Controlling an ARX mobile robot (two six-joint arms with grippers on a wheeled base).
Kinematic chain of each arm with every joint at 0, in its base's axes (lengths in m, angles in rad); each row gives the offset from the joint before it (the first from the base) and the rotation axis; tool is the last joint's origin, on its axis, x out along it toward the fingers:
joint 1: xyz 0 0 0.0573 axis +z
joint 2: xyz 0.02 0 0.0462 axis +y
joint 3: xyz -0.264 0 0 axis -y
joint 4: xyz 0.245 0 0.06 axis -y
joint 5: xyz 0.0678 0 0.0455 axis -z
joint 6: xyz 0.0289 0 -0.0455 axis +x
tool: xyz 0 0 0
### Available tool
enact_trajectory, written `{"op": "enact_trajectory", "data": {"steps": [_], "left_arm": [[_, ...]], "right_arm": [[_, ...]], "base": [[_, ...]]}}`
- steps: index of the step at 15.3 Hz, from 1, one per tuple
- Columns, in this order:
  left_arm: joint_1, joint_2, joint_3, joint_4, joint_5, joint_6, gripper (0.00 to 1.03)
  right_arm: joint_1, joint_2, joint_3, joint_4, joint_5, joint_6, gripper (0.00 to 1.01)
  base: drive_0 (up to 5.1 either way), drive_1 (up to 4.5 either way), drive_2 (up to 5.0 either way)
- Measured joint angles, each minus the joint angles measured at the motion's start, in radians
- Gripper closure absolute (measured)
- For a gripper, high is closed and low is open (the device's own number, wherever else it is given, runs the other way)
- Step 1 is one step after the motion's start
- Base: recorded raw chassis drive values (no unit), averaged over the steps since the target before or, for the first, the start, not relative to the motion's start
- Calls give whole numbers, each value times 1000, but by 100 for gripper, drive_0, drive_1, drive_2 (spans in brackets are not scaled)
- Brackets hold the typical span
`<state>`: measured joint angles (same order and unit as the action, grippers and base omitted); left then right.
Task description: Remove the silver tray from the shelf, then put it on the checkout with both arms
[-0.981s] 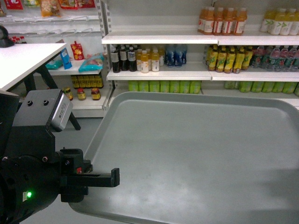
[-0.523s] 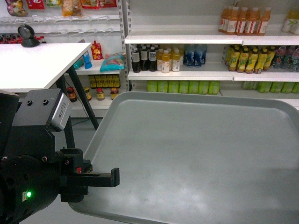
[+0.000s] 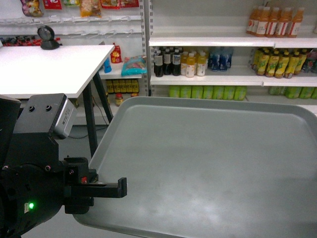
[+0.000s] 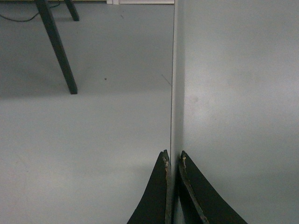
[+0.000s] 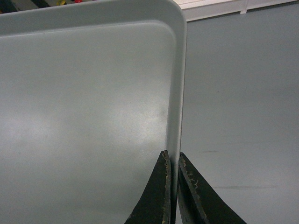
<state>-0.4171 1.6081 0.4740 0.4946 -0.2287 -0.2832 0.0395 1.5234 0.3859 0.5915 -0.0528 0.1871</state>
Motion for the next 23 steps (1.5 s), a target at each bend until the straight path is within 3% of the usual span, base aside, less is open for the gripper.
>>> {"op": "enact_trajectory", "data": {"steps": [23], "left_arm": [[0, 2, 0, 0, 0, 0, 100]], "right_arm": [[0, 2, 0, 0, 0, 0, 98]], "base": [[-503, 243, 243]]}}
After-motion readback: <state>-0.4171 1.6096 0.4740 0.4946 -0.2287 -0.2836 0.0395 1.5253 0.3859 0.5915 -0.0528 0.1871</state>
